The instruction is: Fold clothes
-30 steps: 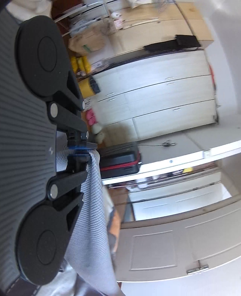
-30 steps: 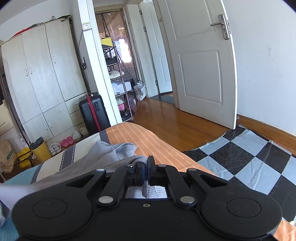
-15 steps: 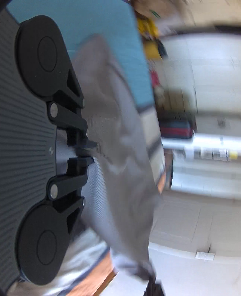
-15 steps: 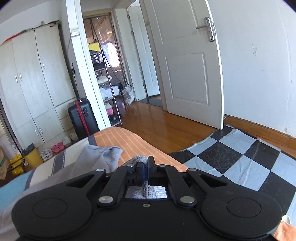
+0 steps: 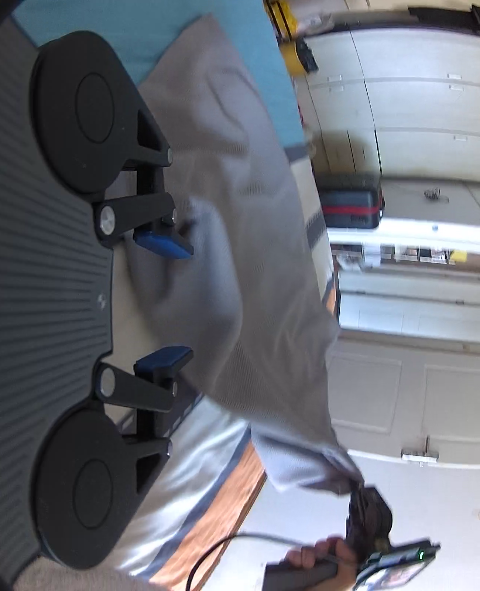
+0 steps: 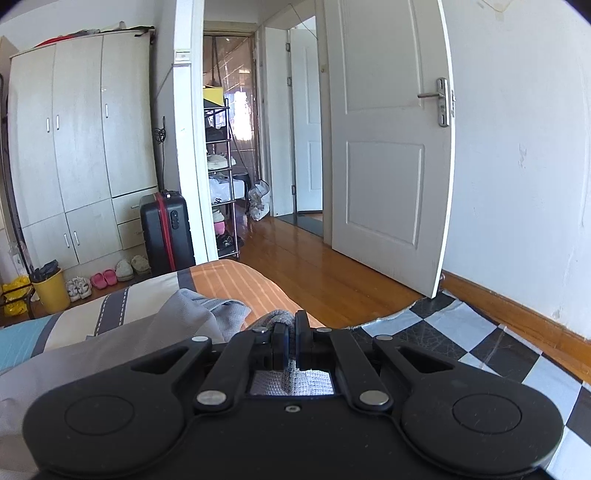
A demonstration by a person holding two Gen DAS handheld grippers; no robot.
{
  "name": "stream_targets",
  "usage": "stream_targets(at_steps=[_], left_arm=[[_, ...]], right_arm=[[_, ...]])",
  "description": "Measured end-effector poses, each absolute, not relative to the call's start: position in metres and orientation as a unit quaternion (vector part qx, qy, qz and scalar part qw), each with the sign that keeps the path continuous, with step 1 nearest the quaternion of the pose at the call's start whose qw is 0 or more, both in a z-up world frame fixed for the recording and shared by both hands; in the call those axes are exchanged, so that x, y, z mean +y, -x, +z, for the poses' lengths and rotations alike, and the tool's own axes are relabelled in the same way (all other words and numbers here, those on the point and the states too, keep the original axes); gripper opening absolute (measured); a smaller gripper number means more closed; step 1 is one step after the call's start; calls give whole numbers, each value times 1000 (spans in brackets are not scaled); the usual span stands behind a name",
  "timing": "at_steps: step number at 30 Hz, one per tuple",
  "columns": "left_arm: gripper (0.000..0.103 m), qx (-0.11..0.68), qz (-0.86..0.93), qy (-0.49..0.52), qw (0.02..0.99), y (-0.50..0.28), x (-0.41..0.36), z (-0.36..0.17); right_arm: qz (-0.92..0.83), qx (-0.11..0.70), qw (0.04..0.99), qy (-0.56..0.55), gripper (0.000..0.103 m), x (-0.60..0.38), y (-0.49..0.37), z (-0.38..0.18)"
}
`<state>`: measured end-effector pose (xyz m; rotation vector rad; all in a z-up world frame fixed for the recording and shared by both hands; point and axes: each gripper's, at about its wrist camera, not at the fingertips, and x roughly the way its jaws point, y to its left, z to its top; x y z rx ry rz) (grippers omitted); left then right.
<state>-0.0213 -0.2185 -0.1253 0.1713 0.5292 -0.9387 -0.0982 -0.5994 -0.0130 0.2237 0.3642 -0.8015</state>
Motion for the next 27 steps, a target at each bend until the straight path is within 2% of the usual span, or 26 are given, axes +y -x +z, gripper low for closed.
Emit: stream_targets(at_steps=[3,6,9,10,11,12,13,19,21,23,27], left_arm=[[58,241,-449,-124,851,27,-236,-134],[72,248,-433,-177,848,20,-258,-150],[73,258,-393,-229,852,5,-280,-171],[66,242,-370,-233,866,0,-282,-171],[38,227,-349,-235,879,-6,-282,-170],[16,225,-340,-227,885,-13,-280,-163],[3,221,-331,-218,891,-20,-278,-154],[3,100,-311,-140,935,-5,-222,-61],[3,96,-338,-126,928,10,-206,-37],[3,140,-374,-92,912,18,-191,-29],[3,296,-417,-73,857,10,-178,-68]], right_arm=[[-390,174,897,-117,3,-604,103,-15],[-388,172,896,-132,3,-609,105,-18],[-383,171,896,-145,3,-612,104,-23],[-382,171,896,-149,3,-613,104,-25],[-380,171,896,-152,3,-613,104,-26],[-380,174,896,-152,3,-614,104,-28],[-379,177,895,-152,3,-614,104,-29],[-370,179,898,-157,3,-614,111,-28],[-364,180,901,-154,3,-610,111,-23],[-365,194,896,-160,3,-610,113,-26],[-368,222,886,-172,3,-612,117,-30]])
